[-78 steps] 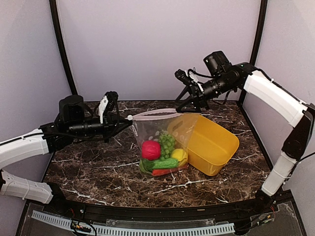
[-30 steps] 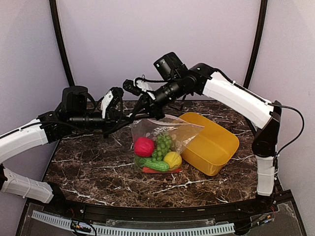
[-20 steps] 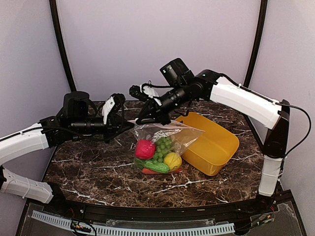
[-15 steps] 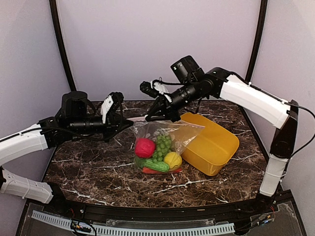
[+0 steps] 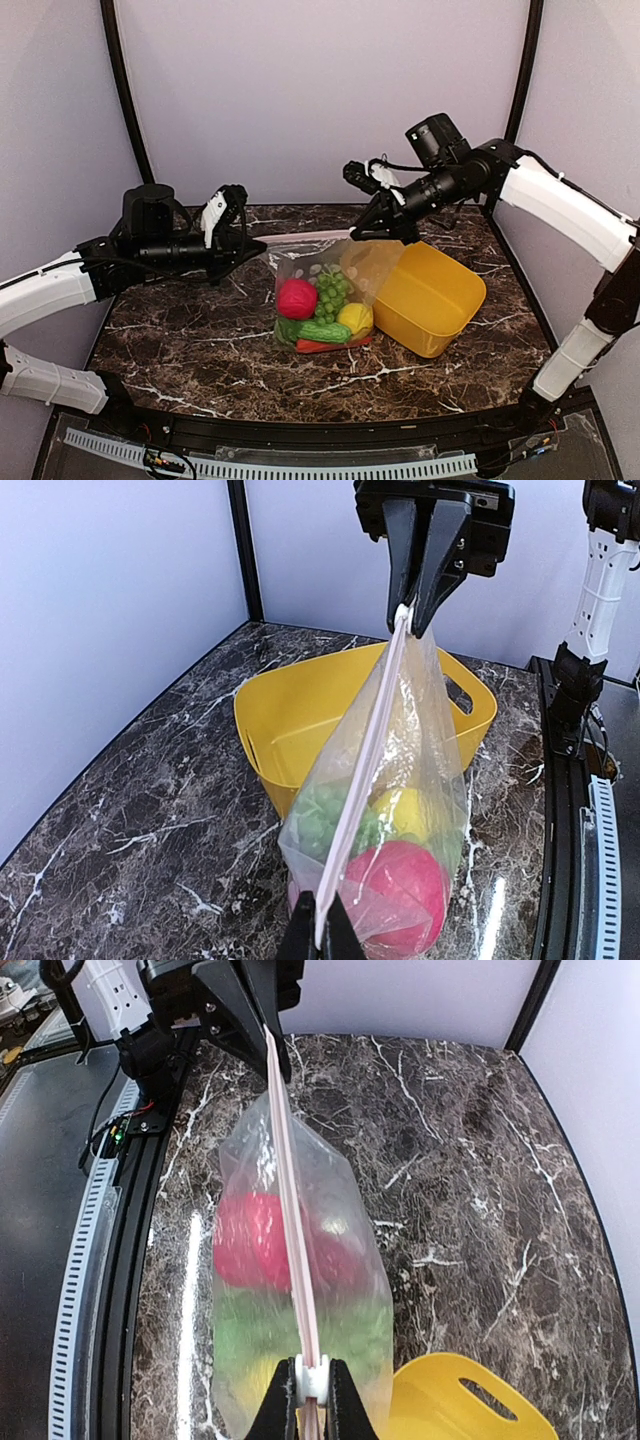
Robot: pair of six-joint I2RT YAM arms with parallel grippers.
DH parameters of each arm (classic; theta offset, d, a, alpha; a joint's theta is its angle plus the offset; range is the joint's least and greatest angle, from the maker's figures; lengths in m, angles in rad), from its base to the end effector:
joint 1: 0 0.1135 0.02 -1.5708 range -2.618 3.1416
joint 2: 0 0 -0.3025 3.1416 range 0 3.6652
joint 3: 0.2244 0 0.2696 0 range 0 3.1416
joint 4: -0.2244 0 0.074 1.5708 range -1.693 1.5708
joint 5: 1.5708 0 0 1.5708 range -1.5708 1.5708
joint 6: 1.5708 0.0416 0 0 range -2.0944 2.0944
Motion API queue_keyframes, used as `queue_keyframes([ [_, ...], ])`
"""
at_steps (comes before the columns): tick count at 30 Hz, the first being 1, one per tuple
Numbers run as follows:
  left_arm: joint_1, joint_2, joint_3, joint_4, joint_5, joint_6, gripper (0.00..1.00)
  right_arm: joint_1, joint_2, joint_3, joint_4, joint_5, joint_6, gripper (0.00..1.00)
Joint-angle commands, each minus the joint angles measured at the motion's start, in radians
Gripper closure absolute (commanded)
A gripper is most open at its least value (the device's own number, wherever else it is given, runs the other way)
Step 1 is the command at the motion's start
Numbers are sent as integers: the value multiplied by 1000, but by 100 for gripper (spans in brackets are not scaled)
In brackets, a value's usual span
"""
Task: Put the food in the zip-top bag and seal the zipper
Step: Adjust the zipper on the zipper food storage bag.
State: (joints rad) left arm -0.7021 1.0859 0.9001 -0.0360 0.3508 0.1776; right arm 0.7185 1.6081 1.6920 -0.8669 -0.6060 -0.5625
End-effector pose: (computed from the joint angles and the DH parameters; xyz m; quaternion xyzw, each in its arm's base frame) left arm 0.1883 -0.1780 0.3667 0.4261 0.6494 -0.2911 0.5586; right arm 0.2591 0.2580 0.4213 -0.6185 0.6382 0.3032 0.3437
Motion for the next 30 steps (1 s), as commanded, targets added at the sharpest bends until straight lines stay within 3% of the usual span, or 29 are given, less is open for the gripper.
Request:
queue_keyframes([
  [1,53,-45,-22,-118,-86,13,99,-112,-116,-85,-150,153,-52,100],
  [15,67,-57,-33,-112,-84,16,99,-219,-214,-215,-188,198,-98,100],
  [30,69,-85,-61,-63,-77,19,99,-238,-234,-213,-180,132,-117,97],
])
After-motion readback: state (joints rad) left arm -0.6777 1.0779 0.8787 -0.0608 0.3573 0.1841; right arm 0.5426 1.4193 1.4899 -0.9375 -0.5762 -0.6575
